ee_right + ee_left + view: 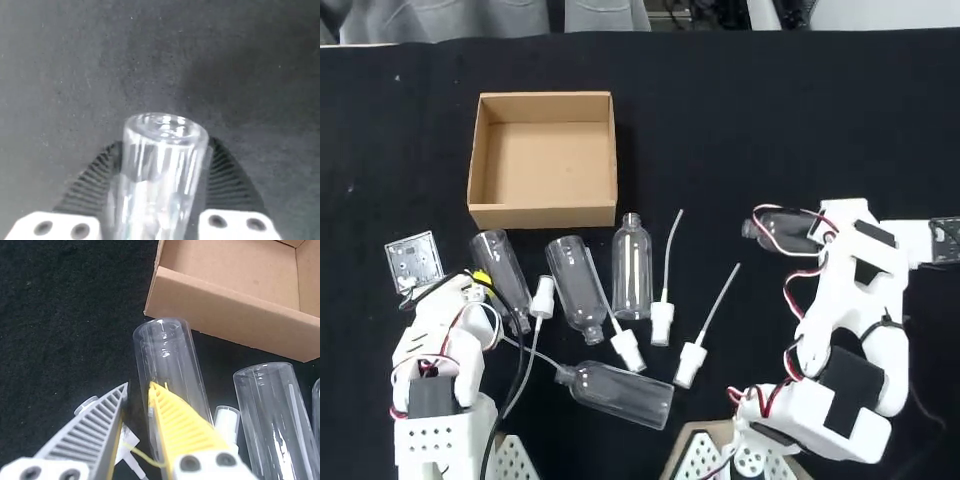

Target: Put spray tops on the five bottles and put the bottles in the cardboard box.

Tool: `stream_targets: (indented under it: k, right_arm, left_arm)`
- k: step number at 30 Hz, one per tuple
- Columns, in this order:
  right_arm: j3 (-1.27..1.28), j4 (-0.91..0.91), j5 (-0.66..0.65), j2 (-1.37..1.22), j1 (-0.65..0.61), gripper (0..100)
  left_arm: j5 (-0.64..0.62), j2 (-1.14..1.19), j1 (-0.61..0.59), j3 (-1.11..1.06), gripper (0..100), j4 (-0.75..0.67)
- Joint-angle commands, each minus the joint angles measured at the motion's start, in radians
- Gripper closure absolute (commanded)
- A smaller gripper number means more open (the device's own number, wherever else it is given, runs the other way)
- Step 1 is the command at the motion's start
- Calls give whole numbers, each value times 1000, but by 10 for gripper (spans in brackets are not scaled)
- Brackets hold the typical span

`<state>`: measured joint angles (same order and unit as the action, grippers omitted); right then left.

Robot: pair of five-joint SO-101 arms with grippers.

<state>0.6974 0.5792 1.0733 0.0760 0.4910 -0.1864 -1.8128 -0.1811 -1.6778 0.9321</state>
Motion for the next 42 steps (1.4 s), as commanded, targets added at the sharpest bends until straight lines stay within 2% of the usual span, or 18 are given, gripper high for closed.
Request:
stream_targets:
  k: [1,8,17,24,29,42]
  right_arm:
    - [-2,-17,11,71,-34,820]
    - [-1,-14,6,81,-35,819]
    - [-47,87,2,74,-83,811]
    - [-45,115,2,74,-87,642]
    - [-58,149,3,84,-87,635]
    - [-265,473,-15,84,-87,635]
  left_arm:
    - [5,-8,-8,-22,938,5]
    - [5,-8,-8,-22,938,5]
    - [5,-8,-8,-22,938,5]
    - [5,-8,-8,-22,938,5]
    - [5,-8,-8,-22,938,5]
    - [5,-8,-8,-22,938,5]
